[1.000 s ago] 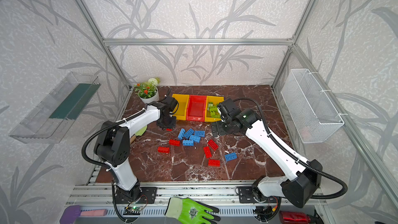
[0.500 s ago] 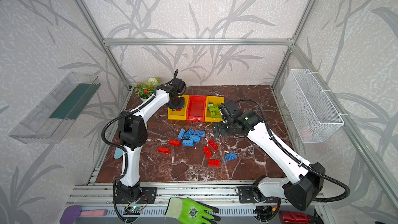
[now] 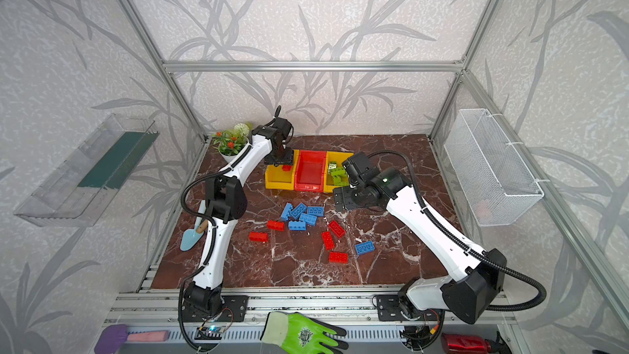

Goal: Sort the legos into containers by color
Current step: 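Carry the red brick into the yellow bin nearest the left arm and release, then lower the left gripper to red bricks beside the blue bricks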

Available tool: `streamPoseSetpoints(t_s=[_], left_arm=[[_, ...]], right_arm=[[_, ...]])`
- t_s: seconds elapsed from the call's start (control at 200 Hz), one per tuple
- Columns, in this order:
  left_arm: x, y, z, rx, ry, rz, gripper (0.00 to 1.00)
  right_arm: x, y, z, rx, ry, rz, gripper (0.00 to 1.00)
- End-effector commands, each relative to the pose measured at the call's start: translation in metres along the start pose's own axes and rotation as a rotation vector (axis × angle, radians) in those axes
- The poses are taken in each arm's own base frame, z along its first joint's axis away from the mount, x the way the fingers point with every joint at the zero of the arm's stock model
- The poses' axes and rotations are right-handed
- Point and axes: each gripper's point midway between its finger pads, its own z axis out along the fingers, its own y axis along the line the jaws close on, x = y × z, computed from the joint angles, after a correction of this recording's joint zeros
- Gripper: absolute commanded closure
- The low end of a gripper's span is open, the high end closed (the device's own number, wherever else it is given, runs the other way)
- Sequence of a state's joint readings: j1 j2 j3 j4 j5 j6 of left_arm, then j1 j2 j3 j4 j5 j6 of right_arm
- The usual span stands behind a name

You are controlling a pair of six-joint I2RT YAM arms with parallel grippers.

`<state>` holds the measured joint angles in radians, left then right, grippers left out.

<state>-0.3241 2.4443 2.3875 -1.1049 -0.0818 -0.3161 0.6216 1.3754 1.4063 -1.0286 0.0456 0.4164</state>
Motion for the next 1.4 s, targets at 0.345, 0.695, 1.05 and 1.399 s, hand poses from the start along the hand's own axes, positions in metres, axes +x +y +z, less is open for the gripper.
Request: streamPoseSetpoints(t_s=[0.345, 0.695, 1.05, 1.399], left_arm=[[0.016, 0.033, -0.089, -0.016, -0.085, -0.086, 0.19], [0.157, 0.07, -0.111, 0.003, 0.003, -0.279, 0.19], [0.28, 0.078, -0.106, 0.122, 0.06, -0.366, 0.19], [0.296, 0.065, -0.09, 0.17, 0.081, -0.304, 0.12]], right_arm=[[-0.027, 0.02, 0.013, -0.054, -0.015, -0.033, 0.01], [-0.012, 0.044, 0.02, -0.15, 0.019, -0.099, 0.01], [0.029, 0.077, 0.016, -0.184, 0.058, -0.168, 0.01], [0.06, 0.082, 0.009, -0.168, 0.083, -0.187, 0.01]])
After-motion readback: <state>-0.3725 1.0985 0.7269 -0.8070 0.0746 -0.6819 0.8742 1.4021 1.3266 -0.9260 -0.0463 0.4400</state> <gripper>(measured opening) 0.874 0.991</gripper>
